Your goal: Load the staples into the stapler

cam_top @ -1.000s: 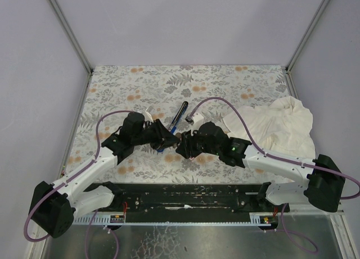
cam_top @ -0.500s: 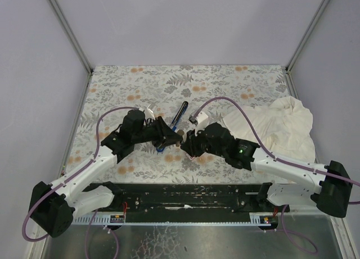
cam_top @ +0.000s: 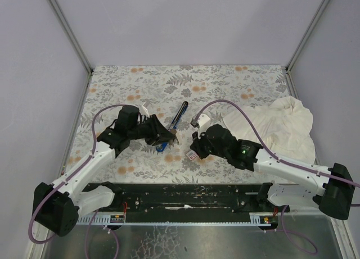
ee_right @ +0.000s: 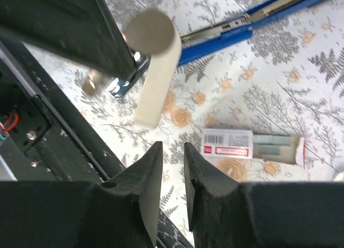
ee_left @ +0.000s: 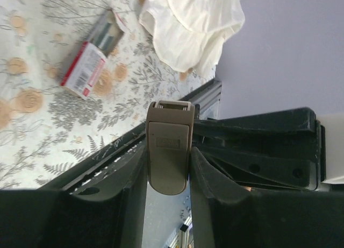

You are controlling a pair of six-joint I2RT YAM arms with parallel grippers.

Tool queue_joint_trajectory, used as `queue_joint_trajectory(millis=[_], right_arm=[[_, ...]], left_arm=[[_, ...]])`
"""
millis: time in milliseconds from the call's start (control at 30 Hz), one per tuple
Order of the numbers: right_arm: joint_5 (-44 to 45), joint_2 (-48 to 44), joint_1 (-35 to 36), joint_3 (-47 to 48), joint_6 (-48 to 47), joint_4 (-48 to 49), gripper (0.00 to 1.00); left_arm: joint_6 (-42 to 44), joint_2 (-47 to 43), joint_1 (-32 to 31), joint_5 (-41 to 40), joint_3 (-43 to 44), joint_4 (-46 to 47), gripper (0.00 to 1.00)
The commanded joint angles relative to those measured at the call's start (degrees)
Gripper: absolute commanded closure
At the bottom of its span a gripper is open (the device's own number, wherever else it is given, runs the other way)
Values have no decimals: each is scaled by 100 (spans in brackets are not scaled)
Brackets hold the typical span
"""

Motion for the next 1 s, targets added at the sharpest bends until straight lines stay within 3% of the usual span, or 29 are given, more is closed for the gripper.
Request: queue_joint_trajectory(millis=[0, 233, 467, 967], right_arm=[[232, -229, -12, -28, -165, -250, 96], [179, -266, -12, 31, -42, -307, 93], [-570, 71, -1, 107, 348, 372, 56], [-954, 605, -4, 402, 369, 794, 35]], left_arm=[[427, 38, 171, 351, 222, -338, 100], [709, 149, 255, 448, 316, -578, 100], [358, 92, 255, 574, 56, -131, 100], [353, 46, 254, 643, 1, -131, 100]])
